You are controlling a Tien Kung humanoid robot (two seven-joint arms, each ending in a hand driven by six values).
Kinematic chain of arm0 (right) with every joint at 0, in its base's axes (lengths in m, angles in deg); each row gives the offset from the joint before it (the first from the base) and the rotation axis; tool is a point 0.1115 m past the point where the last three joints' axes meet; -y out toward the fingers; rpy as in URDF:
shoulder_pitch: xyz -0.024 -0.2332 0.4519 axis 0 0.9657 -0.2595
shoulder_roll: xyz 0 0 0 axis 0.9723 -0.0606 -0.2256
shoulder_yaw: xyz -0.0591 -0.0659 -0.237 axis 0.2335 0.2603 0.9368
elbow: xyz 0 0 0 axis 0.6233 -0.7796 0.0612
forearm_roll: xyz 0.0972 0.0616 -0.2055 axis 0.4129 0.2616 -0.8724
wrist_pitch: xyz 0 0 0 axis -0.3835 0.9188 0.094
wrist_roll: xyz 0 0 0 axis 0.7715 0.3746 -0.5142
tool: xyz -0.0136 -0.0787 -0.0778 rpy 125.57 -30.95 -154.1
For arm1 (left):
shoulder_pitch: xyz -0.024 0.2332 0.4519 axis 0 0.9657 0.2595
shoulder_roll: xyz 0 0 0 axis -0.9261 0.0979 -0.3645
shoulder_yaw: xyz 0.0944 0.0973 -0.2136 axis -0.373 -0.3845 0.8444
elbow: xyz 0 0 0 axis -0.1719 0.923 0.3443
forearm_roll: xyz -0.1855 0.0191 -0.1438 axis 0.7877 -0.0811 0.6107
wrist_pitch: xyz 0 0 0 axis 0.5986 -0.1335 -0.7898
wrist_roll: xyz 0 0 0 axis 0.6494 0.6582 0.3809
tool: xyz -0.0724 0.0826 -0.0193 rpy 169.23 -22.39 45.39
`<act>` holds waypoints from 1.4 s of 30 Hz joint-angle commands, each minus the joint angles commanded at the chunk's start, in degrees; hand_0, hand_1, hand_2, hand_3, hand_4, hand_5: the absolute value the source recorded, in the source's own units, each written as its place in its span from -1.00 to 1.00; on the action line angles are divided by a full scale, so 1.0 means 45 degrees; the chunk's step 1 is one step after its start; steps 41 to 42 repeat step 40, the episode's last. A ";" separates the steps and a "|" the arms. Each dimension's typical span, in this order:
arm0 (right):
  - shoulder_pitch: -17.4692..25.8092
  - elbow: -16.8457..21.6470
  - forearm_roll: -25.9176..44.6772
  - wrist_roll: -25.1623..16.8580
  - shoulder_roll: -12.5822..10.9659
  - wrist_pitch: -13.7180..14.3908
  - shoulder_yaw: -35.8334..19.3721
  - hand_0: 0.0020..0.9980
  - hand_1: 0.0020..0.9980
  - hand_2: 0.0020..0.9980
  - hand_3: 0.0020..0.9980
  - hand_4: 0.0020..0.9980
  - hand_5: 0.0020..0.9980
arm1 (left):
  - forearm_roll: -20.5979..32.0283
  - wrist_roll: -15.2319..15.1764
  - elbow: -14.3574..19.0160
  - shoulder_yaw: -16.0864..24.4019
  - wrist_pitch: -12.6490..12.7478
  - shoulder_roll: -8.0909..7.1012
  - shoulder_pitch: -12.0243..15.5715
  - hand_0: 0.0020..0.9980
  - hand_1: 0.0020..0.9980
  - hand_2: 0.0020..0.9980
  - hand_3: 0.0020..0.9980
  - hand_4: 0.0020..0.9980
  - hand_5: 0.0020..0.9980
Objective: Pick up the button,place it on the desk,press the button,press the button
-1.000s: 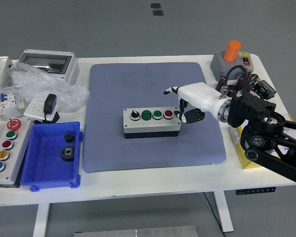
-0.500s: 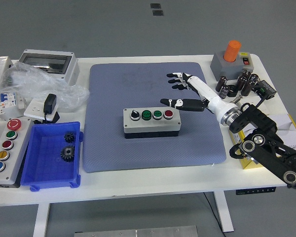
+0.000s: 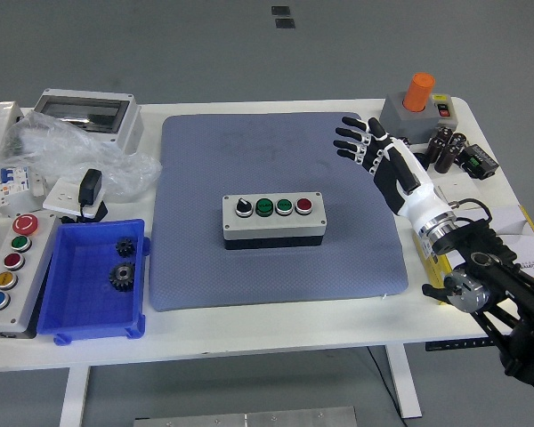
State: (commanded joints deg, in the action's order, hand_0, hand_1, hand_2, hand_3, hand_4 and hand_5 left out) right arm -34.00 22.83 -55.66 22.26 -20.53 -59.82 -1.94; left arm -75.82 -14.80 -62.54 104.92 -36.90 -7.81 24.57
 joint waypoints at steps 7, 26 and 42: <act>0.0349 -0.0197 0.2242 -0.0119 0.0057 -0.0236 0.0030 0.65 0.49 0.53 0.54 1.00 1.00 | -0.0012 0.0006 0.0003 -0.0008 -0.0008 0.0016 0.0005 0.24 0.31 0.25 0.35 0.39 -0.26; 0.0406 -0.0258 0.2939 -0.0063 0.0042 -0.0325 -0.0070 0.58 0.44 0.50 0.47 1.00 0.99 | -0.0013 0.0012 0.0004 -0.0106 -0.0030 -0.0079 -0.0064 0.24 0.31 0.25 0.35 0.39 -0.27; 0.0374 -0.0276 0.3077 -0.0113 0.0034 -0.0405 -0.0158 0.57 0.43 0.50 0.47 1.00 1.00 | -0.0102 0.0033 0.0014 0.0044 -0.0052 -0.0009 -0.0054 0.24 0.31 0.25 0.35 0.40 -0.26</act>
